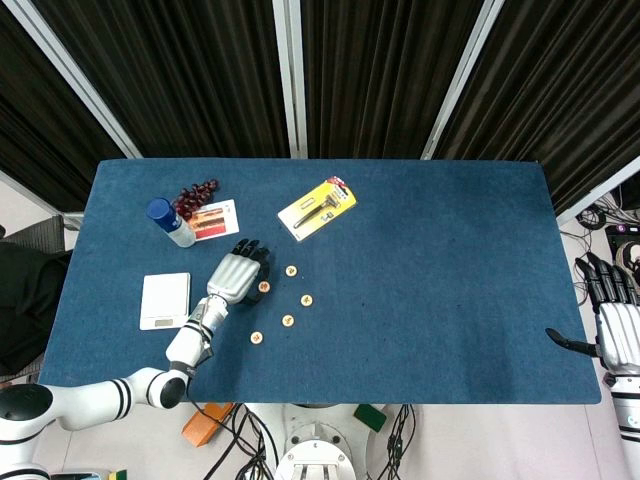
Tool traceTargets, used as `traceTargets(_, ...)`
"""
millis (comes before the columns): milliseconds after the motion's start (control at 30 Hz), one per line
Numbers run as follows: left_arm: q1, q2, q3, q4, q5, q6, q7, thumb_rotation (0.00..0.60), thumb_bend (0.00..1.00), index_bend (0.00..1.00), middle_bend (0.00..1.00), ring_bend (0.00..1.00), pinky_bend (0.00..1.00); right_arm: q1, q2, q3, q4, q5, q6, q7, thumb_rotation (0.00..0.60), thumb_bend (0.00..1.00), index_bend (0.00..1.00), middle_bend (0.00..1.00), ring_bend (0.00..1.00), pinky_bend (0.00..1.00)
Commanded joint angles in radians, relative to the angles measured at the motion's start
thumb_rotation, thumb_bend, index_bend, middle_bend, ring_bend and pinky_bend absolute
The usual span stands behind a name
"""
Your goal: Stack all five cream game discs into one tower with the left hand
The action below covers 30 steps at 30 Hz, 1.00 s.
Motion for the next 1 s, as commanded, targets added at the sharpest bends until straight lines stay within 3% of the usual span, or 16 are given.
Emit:
traceTargets(33,0.001,-0.002,0.004,0.005,0.000,0.001,-0.007,0.600,0.29,0.45,0.15,0.01,0.00,0.000,0.000,0.000,0.000,0.001,-0.001,-0.002,0.600,0.12,0.00,0.00,0.00,0.00)
traceTargets(633,-0.014,-0.030,0.008,0.039,0.003,-0.001,-0.035,0.600,0.32,0.47,0.15,0.01,0.00,-0.001,-0.004,0.001,-0.001,0.009,-0.005,-0.017,0.600,0.12,0.00,0.00,0.00,0.00)
traceTargets(800,-0.020,-0.032,0.007,0.042,0.001,0.001,-0.026,0.600,0.35,0.52,0.15,0.01,0.00,-0.002,-0.004,0.002,-0.001,0.011,-0.004,-0.017,0.600,0.12,0.00,0.00,0.00,0.00)
traceTargets(1000,-0.035,-0.024,-0.028,0.024,-0.020,-0.009,-0.053,0.600,0.38,0.54,0.15,0.01,0.00,-0.004,-0.005,0.002,0.001,0.012,-0.004,-0.015,0.600,0.12,0.00,0.00,0.00,0.00)
